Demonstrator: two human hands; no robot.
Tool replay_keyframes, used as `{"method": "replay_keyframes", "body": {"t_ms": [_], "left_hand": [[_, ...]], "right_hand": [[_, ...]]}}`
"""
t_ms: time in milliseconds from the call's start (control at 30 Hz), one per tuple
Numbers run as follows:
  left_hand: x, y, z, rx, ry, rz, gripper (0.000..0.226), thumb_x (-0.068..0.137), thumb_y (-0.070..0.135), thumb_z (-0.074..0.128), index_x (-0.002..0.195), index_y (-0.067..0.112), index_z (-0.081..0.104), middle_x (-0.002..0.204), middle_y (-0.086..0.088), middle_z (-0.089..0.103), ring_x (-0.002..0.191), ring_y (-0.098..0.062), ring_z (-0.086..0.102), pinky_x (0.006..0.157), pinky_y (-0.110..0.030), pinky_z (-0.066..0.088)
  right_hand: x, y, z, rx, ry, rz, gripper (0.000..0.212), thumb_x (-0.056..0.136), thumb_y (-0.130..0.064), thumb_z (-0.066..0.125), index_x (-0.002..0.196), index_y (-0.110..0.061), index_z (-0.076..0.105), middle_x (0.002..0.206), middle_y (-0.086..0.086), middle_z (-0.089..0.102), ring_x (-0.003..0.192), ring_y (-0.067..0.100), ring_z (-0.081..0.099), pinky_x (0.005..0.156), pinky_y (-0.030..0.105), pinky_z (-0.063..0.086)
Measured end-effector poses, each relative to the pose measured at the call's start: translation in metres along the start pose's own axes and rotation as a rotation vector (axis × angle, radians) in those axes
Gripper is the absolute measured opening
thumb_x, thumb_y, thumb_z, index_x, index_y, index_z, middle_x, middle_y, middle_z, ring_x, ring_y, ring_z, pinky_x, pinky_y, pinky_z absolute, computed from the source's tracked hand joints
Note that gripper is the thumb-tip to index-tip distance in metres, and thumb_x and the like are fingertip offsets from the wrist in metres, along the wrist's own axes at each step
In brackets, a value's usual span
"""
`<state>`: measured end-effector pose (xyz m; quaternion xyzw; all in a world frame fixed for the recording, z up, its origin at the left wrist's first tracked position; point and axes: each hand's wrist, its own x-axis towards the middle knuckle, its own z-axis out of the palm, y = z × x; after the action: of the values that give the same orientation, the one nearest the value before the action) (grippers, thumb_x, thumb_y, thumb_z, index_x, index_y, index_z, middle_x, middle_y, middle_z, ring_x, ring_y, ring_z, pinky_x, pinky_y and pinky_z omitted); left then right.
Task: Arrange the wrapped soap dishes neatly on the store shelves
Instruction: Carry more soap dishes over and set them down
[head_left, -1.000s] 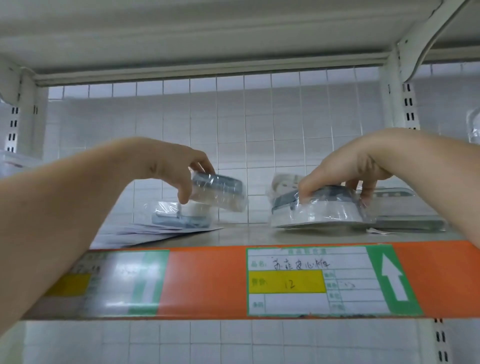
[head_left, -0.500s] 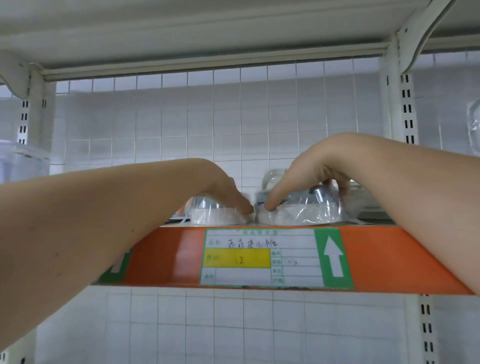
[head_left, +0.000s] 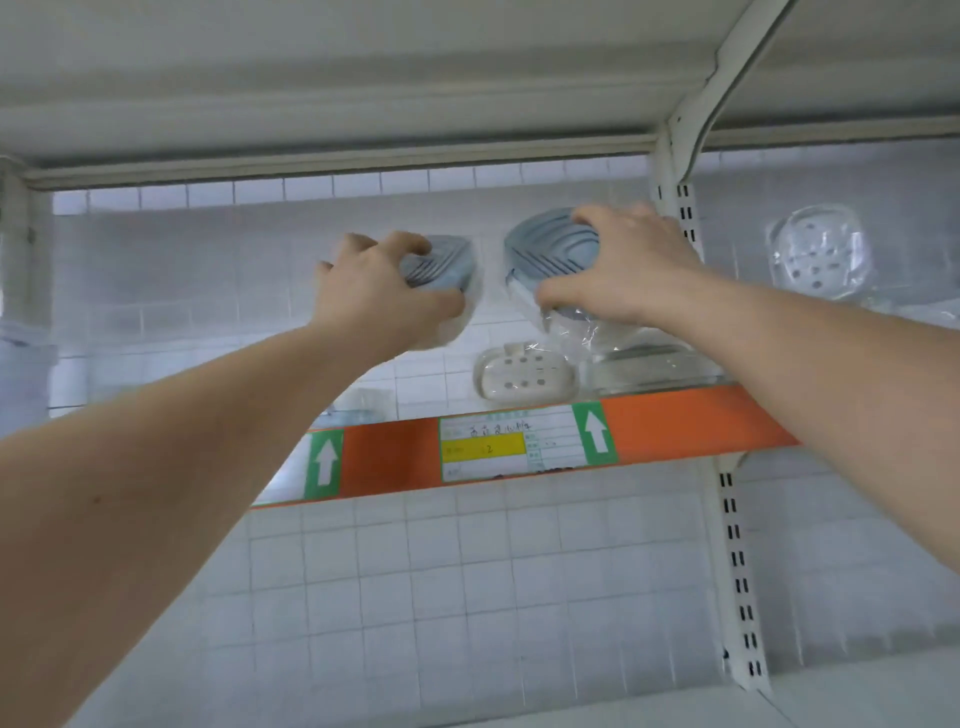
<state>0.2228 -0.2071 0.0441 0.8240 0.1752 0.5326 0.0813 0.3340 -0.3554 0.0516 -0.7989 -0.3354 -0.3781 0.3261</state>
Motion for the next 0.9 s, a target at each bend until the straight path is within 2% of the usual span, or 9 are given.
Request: {"method": "replay_keyframes", "body": {"t_ms": [67,133,233,433,533,600,667,767,900], "left_hand": [[-0.010,0.012,0.000,-0.059,0.023,0.095,0.068,0.064,0.054,0.059,0.127,0.032,0.051,0.132,-0.005,0.040,0.121,-0.029,0.038,0.101,-0.028,0.029],[-0.020,0.029,0.001,-0.077,0.031,0.172,0.076,0.056,0.054,0.048,0.128,0.032,0.051,0.134,-0.005,0.039,0.121,-0.026,0.037,0.100,-0.025,0.025],[-0.036,0.063,0.009,-0.148,0.053,0.281,0.076,0.056,0.053,0.047,0.128,0.031,0.051,0.136,-0.006,0.038,0.123,-0.021,0.034,0.100,-0.022,0.021],[-0.068,0.152,0.048,-0.284,0.010,0.446,0.074,0.058,0.052,0.049,0.128,0.028,0.052,0.137,-0.006,0.036,0.125,-0.024,0.031,0.102,-0.025,0.021],[-0.089,0.206,0.075,-0.344,-0.017,0.503,0.073,0.058,0.052,0.050,0.127,0.028,0.052,0.137,-0.007,0.037,0.124,-0.024,0.032,0.103,-0.025,0.022],[-0.106,0.247,0.097,-0.378,-0.039,0.539,0.074,0.056,0.056,0.049,0.125,0.030,0.054,0.135,-0.007,0.038,0.125,-0.024,0.032,0.101,-0.022,0.020],[-0.126,0.291,0.122,-0.422,-0.068,0.570,0.082,0.049,0.065,0.041,0.123,0.032,0.055,0.133,-0.005,0.039,0.124,-0.025,0.033,0.101,-0.021,0.019],[-0.156,0.365,0.160,-0.472,-0.101,0.590,0.090,0.043,0.068,0.032,0.122,0.033,0.055,0.132,-0.004,0.039,0.124,-0.024,0.032,0.101,-0.020,0.018],[-0.187,0.464,0.208,-0.503,-0.191,0.610,0.076,0.054,0.062,0.046,0.124,0.032,0.053,0.134,-0.002,0.038,0.124,-0.025,0.032,0.099,-0.020,0.021]], "right_hand": [[-0.013,0.011,-0.017,-0.043,0.076,0.019,0.085,0.069,-0.051,0.070,0.142,-0.030,0.032,0.139,0.011,0.033,0.128,0.033,0.034,0.104,0.040,0.032],[-0.027,0.025,-0.035,-0.089,0.112,0.038,0.086,0.070,-0.051,0.070,0.143,-0.029,0.031,0.142,0.010,0.032,0.130,0.031,0.033,0.106,0.039,0.031],[-0.050,0.053,-0.063,-0.171,0.156,0.078,0.084,0.070,-0.049,0.070,0.142,-0.028,0.033,0.140,0.011,0.033,0.130,0.030,0.030,0.107,0.038,0.030],[-0.091,0.125,-0.128,-0.308,0.184,0.181,0.082,0.070,-0.048,0.070,0.141,-0.029,0.034,0.139,0.011,0.034,0.130,0.030,0.031,0.108,0.037,0.030],[-0.116,0.177,-0.164,-0.360,0.193,0.244,0.083,0.070,-0.048,0.070,0.142,-0.027,0.034,0.140,0.012,0.033,0.131,0.030,0.031,0.109,0.042,0.030],[-0.133,0.217,-0.190,-0.376,0.198,0.278,0.083,0.070,-0.046,0.071,0.142,-0.026,0.035,0.141,0.011,0.033,0.131,0.029,0.031,0.109,0.040,0.030],[-0.150,0.261,-0.216,-0.399,0.195,0.314,0.082,0.070,-0.045,0.071,0.141,-0.026,0.035,0.141,0.010,0.032,0.131,0.029,0.031,0.108,0.038,0.030],[-0.175,0.334,-0.257,-0.440,0.185,0.364,0.080,0.071,-0.045,0.070,0.140,-0.026,0.036,0.140,0.010,0.033,0.128,0.029,0.032,0.104,0.038,0.031],[-0.201,0.430,-0.311,-0.462,0.160,0.446,0.077,0.073,-0.046,0.070,0.140,-0.028,0.036,0.135,0.007,0.037,0.123,0.027,0.036,0.099,0.036,0.035]]}}
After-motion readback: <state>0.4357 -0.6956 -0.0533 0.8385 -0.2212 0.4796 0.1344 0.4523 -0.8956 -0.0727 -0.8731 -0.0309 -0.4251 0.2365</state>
